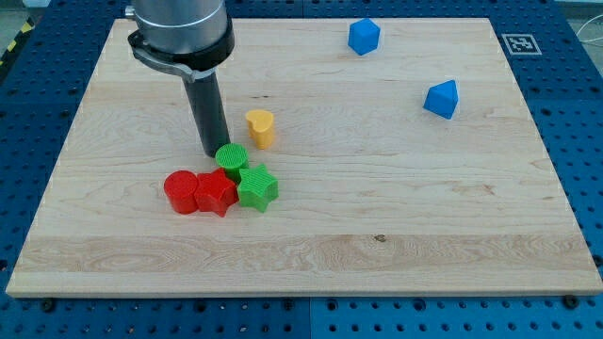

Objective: Push the yellow heart closer to the blue cube

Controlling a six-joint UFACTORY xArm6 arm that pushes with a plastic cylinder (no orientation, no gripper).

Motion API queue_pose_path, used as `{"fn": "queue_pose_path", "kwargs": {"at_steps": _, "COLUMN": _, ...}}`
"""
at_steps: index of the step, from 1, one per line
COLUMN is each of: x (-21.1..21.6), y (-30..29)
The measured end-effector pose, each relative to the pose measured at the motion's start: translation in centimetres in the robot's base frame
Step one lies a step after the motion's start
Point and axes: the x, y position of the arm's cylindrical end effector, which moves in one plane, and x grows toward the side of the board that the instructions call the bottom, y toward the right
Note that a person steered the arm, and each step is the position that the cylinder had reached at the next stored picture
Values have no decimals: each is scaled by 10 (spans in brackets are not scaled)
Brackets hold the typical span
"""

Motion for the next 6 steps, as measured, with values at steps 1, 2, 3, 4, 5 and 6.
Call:
{"fn": "queue_pose_path", "kwargs": {"at_steps": 1, "x": -13, "y": -20}}
{"fn": "queue_pose_path", "kwargs": {"at_steps": 2, "x": -47, "y": -45}}
{"fn": "queue_pose_path", "kwargs": {"at_steps": 3, "x": -78, "y": -61}}
{"fn": "queue_pose_path", "kwargs": {"at_steps": 4, "x": -81, "y": -39}}
{"fn": "queue_pose_path", "kwargs": {"at_steps": 5, "x": -77, "y": 8}}
{"fn": "queue_pose_path", "kwargs": {"at_steps": 6, "x": -76, "y": 52}}
